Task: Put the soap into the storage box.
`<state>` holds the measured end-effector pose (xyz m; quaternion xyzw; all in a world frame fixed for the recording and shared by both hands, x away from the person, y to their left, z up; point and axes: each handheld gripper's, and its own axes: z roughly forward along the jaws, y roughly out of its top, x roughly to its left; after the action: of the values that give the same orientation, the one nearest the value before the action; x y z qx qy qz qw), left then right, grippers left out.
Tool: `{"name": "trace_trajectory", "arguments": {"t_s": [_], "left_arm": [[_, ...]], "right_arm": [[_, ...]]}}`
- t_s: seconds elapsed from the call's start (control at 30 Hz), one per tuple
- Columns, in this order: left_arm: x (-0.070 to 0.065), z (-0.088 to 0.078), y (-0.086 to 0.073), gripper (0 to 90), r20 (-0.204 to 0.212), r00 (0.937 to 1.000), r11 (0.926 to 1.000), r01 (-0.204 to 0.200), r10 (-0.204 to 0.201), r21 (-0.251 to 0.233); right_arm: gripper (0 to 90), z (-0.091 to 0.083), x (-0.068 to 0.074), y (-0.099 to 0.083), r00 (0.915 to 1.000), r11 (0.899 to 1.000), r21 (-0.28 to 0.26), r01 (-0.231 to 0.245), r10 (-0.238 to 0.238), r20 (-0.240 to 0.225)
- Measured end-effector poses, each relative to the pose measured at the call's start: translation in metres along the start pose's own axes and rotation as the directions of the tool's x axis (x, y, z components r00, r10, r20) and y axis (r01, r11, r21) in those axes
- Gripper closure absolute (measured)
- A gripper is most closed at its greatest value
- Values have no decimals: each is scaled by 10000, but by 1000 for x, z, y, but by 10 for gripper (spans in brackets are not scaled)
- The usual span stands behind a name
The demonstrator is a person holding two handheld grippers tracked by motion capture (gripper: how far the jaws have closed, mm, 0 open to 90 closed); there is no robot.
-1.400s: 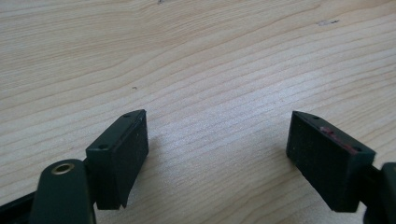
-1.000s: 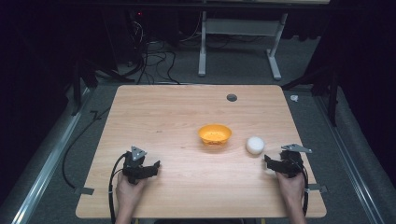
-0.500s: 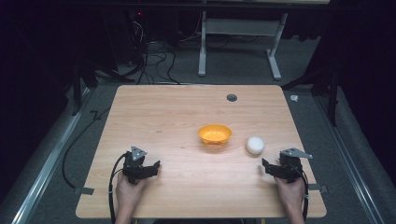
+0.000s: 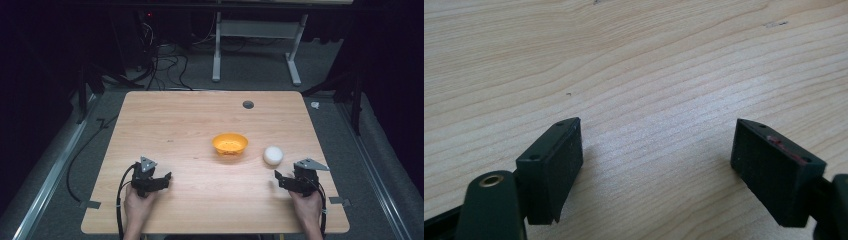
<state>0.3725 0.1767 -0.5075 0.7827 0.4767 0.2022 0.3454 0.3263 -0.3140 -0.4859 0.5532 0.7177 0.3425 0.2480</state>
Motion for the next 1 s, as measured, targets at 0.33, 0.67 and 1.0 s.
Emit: {"name": "trace_trajectory", "arguments": {"t_s": [0.33, 0.67, 1.0], "left_arm": [[0, 0, 0, 213, -1, 10000, 10000, -1, 1, 3], [0, 0, 0, 213, 0, 10000, 10000, -2, 2, 4], [0, 0, 0, 213, -1, 10000, 10000, -1, 1, 3]], "right_arm": [[164, 8, 5, 16, 9997, 9997, -130, 224, -225, -73], [145, 20, 9, 32, 9992, 9992, -89, 394, -394, -49], [137, 34, 8, 39, 9993, 9993, 24, 378, -379, 33]]}}
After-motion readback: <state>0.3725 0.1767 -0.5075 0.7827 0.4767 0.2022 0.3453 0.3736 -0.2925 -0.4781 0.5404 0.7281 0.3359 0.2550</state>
